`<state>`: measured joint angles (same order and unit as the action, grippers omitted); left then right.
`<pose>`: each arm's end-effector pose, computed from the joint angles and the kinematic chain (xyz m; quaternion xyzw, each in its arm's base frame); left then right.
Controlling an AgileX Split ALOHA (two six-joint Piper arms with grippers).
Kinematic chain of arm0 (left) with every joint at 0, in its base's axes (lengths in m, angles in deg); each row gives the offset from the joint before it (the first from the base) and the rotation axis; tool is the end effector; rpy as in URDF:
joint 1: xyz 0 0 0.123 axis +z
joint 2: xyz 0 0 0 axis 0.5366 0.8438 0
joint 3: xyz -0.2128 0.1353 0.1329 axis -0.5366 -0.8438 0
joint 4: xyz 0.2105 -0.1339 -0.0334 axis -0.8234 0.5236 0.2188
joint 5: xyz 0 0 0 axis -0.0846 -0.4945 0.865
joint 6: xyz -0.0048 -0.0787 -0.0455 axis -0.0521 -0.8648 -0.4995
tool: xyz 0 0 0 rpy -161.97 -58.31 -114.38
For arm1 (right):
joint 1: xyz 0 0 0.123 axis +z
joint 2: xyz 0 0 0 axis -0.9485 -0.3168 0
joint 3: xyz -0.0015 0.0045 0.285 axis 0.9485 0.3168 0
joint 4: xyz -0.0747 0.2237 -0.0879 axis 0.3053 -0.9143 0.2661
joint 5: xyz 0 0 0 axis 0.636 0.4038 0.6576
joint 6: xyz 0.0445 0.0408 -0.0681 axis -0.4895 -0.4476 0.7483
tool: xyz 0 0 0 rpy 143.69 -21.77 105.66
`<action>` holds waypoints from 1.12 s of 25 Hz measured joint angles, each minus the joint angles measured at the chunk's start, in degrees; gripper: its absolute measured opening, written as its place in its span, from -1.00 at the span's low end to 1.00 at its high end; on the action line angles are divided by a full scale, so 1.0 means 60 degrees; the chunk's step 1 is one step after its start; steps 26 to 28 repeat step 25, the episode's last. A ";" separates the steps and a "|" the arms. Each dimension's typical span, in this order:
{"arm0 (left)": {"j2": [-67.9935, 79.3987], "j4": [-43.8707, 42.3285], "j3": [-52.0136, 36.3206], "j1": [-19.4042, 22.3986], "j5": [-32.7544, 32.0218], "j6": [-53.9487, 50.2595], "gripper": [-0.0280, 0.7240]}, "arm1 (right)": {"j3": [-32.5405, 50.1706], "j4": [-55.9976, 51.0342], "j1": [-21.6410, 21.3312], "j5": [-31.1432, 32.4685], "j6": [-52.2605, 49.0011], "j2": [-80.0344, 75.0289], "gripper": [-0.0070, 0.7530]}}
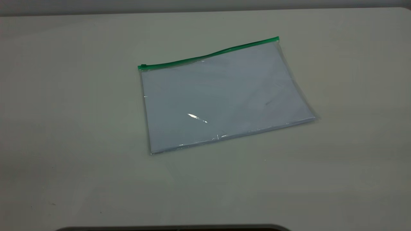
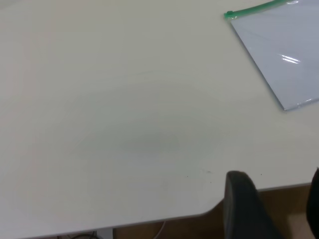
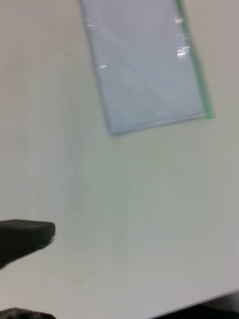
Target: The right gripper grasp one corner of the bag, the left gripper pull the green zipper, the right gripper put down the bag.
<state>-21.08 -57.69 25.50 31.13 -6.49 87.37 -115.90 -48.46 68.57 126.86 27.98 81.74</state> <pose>-0.0099 -0.0066 0.2675 0.0517 0.8692 -0.0253 0.4910 -0.0065 0.0081 0.2677 0.0079 0.8698 0.0281 0.4925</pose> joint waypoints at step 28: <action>0.0000 0.0000 0.0000 0.0471 0.0000 0.0001 0.06 | 0.0000 -0.0030 0.0049 0.0032 0.0000 0.0076 0.03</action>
